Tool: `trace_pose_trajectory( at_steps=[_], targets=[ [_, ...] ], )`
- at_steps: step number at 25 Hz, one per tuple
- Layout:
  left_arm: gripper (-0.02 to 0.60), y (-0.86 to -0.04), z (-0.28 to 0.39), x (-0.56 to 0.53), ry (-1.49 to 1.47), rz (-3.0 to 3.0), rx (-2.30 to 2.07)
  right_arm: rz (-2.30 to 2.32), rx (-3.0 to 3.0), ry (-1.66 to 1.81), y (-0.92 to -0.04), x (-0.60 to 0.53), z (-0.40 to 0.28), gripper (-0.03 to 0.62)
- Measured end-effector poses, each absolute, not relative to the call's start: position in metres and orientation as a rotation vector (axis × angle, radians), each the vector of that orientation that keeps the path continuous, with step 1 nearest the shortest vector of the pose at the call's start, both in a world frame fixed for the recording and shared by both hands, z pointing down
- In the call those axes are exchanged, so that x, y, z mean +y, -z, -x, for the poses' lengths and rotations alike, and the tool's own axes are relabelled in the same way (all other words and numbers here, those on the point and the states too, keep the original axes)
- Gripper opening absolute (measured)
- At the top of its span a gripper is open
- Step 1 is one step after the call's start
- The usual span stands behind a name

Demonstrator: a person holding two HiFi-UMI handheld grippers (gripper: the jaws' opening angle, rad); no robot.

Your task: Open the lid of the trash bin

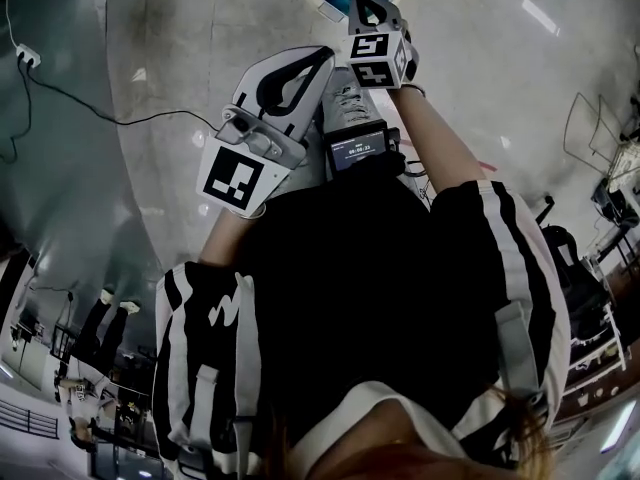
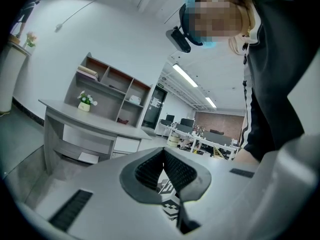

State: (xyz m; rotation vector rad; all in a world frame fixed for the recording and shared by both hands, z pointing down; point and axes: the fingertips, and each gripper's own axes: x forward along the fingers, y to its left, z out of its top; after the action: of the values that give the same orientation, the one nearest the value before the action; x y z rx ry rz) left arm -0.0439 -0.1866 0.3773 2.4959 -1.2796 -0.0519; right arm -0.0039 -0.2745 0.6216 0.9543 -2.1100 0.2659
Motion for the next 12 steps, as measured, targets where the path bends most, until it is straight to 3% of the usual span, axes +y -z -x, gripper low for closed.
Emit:
trace_pose_trajectory(
  at_steps=[12],
  targets=[
    [0.005,-0.355,0.050,-0.196,0.076,-2.528,-1.291,-0.972,-2.171,-0.237,-0.577,-0.277,0.004,0.005]
  ],
)
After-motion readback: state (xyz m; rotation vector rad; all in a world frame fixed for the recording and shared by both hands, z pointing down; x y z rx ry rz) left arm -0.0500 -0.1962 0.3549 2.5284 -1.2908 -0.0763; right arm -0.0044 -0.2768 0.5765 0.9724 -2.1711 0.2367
